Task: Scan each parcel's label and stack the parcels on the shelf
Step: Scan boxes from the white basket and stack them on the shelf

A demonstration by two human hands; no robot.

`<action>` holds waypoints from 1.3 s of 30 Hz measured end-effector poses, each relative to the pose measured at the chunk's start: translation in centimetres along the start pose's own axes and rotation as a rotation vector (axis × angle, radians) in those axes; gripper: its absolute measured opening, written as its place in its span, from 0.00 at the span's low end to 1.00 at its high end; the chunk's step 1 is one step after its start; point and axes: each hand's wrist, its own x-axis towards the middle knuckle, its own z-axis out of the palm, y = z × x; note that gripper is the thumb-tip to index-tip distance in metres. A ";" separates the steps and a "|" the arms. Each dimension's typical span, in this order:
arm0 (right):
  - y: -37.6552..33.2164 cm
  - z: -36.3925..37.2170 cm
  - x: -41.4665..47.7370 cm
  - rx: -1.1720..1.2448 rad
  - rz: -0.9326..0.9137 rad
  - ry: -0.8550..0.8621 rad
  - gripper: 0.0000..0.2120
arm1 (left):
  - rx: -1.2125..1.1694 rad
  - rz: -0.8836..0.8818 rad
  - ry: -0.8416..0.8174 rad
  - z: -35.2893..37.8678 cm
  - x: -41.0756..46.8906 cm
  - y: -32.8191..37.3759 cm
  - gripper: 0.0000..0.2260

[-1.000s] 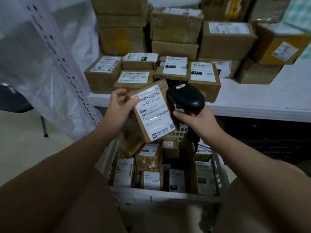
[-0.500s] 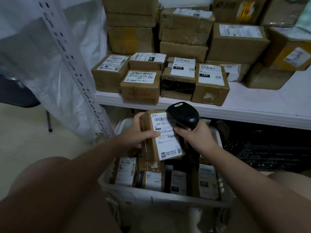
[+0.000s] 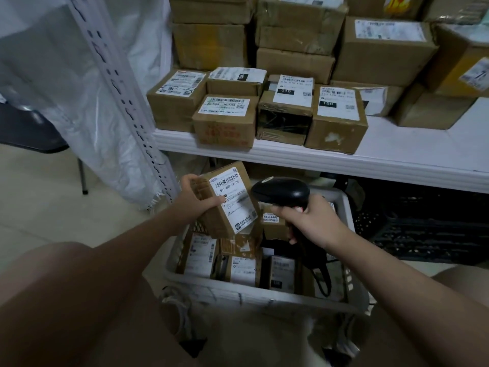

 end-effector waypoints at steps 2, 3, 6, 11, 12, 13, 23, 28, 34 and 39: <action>-0.1 -0.1 -0.1 0.044 -0.027 0.000 0.06 | -0.004 0.006 -0.013 0.0 0.0 -0.2 0.31; -0.3 -0.2 -0.2 0.059 -0.044 0.002 0.05 | -0.004 0.006 -0.018 0.0 0.0 -0.3 0.31; -0.5 -0.2 -0.4 0.062 -0.065 -0.006 0.05 | -0.013 0.007 -0.016 0.0 0.2 -0.4 0.31; -0.4 -0.1 -0.3 0.017 -0.078 -0.019 0.07 | -0.013 0.020 -0.018 -0.1 0.2 -0.6 0.31; -0.4 -0.1 -0.3 0.019 -0.082 -0.018 0.06 | -0.012 0.021 -0.019 -0.1 0.3 -0.7 0.32; -0.4 -0.1 -0.2 0.027 -0.083 -0.017 0.06 | -0.012 0.021 -0.017 -0.2 0.3 -0.8 0.32; -0.3 0.0 0.0 0.114 -0.048 -0.088 0.11 | 0.017 0.000 -0.041 0.1 0.4 -0.7 0.33; -0.5 -0.2 0.1 0.195 -0.078 -0.070 0.08 | -0.080 0.039 -0.077 0.9 -1.2 1.1 0.31; -2.2 -0.8 -0.4 0.377 -0.296 0.137 0.18 | -0.399 0.207 0.053 1.9 -3.3 5.0 0.28; -3.2 -2.8 -0.4 0.580 -0.341 0.189 0.20 | -0.548 0.270 0.036 4.0 -3.2 9.7 0.28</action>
